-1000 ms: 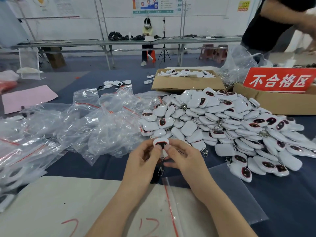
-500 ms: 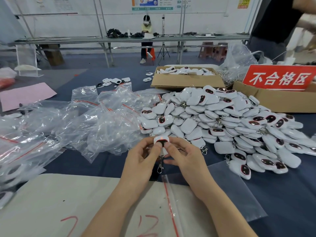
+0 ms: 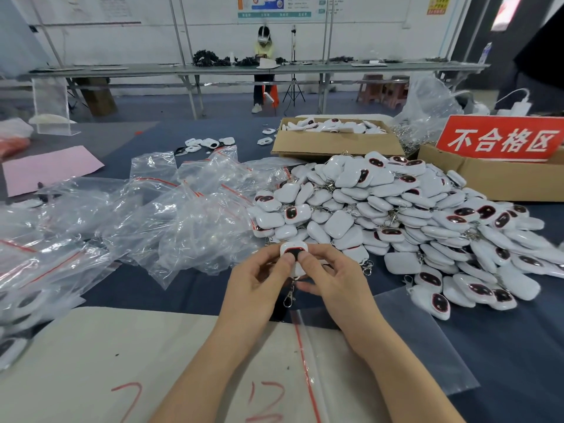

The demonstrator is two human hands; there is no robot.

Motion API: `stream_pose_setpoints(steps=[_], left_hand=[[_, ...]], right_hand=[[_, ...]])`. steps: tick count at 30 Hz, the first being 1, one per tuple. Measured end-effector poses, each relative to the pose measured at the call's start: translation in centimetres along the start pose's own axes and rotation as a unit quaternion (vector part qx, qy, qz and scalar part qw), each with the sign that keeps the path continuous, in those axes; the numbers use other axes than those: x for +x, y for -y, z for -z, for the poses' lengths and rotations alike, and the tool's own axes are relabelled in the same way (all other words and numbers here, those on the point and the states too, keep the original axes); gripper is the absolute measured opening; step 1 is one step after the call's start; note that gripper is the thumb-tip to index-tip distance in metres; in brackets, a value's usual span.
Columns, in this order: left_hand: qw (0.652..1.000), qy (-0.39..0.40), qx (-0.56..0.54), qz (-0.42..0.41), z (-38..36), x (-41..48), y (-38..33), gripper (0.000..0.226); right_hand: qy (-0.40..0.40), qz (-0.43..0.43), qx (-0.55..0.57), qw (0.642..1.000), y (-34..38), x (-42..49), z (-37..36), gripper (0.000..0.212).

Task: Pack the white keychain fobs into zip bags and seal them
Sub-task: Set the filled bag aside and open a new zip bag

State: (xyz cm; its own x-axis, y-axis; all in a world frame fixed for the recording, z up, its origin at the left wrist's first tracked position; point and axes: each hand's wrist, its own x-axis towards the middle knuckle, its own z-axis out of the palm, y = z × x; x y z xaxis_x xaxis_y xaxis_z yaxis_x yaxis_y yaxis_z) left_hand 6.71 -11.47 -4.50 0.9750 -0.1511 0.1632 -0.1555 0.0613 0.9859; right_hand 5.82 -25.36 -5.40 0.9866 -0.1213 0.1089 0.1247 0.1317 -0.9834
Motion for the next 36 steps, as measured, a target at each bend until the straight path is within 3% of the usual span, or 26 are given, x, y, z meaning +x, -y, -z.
stream_pose_setpoints(steps=[10, 26, 36], left_hand=[[1.0, 0.022, 0.002, -0.007, 0.04, -0.07, 0.03, 0.027], [0.991, 0.0, 0.127, -0.052, -0.35, -0.13, 0.52, 0.034], [0.993, 0.004, 0.101, -0.062, -0.22, -0.22, 0.12, 0.025]], right_hand=[[-0.009, -0.006, 0.001, 1.0, -0.11, 0.08, 0.02, 0.017], [-0.008, -0.012, 0.021, 1.0, -0.21, 0.15, 0.19, 0.014], [-0.004, -0.004, 0.022, 1.0, -0.15, 0.14, -0.07, 0.017]])
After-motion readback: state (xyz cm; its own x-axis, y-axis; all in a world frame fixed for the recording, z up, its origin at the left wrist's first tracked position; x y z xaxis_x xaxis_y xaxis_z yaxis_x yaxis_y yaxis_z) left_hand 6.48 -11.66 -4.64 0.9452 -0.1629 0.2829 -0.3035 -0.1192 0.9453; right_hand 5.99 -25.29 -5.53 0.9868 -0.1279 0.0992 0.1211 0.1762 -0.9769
